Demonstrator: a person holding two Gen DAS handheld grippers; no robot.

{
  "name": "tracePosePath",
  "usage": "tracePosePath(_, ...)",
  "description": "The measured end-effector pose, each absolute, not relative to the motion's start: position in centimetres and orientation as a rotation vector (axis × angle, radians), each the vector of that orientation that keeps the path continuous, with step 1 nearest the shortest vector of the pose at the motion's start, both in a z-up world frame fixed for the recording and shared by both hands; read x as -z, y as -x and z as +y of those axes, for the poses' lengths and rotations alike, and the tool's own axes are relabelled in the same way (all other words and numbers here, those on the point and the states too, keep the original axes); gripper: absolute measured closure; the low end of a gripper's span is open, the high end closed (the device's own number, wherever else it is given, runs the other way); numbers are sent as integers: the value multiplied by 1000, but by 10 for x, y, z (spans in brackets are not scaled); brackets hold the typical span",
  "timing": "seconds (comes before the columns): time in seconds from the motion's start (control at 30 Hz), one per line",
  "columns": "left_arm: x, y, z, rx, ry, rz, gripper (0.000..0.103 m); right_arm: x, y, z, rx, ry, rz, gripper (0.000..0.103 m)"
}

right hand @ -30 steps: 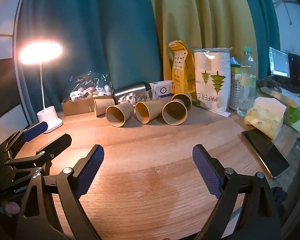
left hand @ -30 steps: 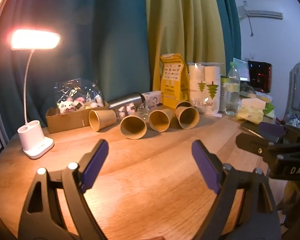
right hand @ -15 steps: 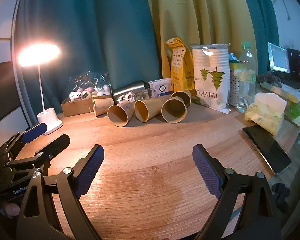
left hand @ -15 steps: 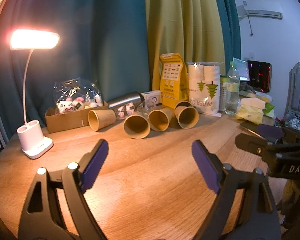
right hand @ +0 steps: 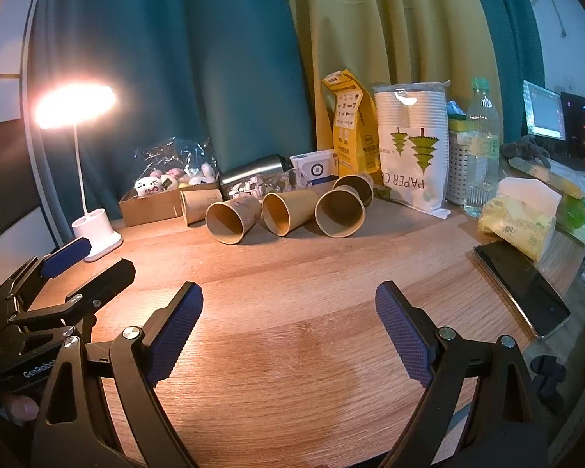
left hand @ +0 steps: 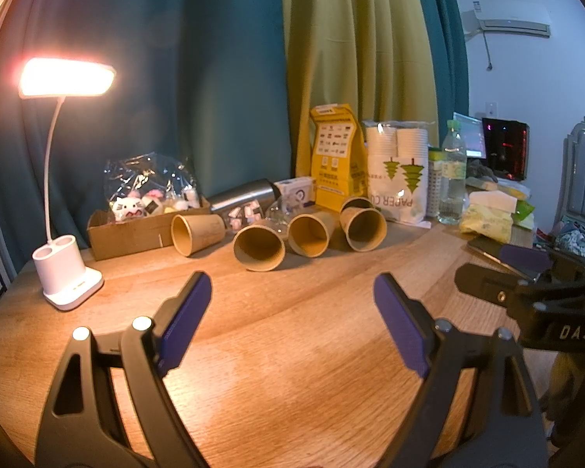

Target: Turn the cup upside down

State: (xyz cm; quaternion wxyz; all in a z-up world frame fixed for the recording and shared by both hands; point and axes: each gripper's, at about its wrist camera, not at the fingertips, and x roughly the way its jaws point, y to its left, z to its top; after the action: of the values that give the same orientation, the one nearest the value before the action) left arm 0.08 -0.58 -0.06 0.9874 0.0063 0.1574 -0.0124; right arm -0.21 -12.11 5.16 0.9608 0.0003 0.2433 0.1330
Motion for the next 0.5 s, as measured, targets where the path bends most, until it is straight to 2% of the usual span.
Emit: tracePosePath(0.5,0,-1,-6,24,-13,315,16,-51,2,-122,-271,-2,497,11)
